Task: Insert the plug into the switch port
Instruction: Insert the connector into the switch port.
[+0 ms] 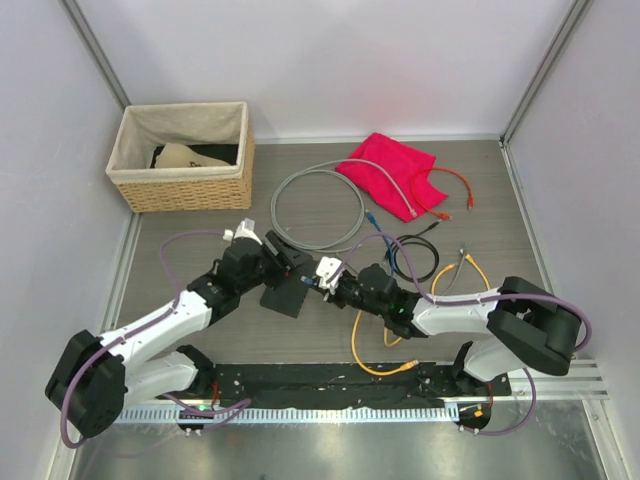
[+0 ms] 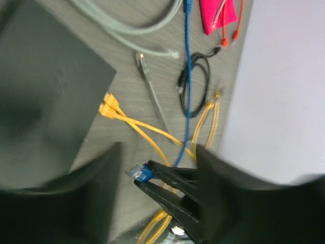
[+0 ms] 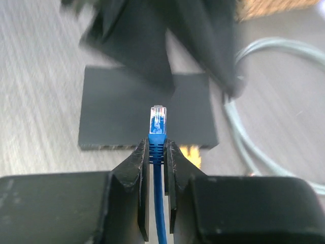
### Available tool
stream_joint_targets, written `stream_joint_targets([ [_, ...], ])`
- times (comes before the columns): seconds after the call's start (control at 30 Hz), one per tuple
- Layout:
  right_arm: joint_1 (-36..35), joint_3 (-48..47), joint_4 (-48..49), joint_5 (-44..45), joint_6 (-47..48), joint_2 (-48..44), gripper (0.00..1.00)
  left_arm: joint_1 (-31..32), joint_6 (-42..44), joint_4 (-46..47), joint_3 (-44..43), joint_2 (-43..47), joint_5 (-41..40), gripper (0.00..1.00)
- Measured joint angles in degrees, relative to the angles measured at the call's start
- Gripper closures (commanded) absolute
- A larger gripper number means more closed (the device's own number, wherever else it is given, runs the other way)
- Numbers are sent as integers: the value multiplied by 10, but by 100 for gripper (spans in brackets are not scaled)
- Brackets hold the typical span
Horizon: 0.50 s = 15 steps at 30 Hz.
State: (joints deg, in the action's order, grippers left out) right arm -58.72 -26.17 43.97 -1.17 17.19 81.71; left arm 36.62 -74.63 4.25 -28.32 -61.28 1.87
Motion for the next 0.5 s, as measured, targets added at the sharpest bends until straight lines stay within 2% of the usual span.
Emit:
stream_joint_targets([
  [0.07,9,-8,-39,-10,-19,-2,99,0,46,-17,-21,0,-13,13],
  [0.17,38,-15,-85,-49,-57,-3,99,-1,129,-36,-52,3,-45,6],
  [0.37,107,-20,-144,-127,-123,6,99,-17,282,-48,-57,-20,-66,6],
  [0.5,119,-30,-149,-153,-146,40,99,-27,331,-55,-57,-74,-64,8],
])
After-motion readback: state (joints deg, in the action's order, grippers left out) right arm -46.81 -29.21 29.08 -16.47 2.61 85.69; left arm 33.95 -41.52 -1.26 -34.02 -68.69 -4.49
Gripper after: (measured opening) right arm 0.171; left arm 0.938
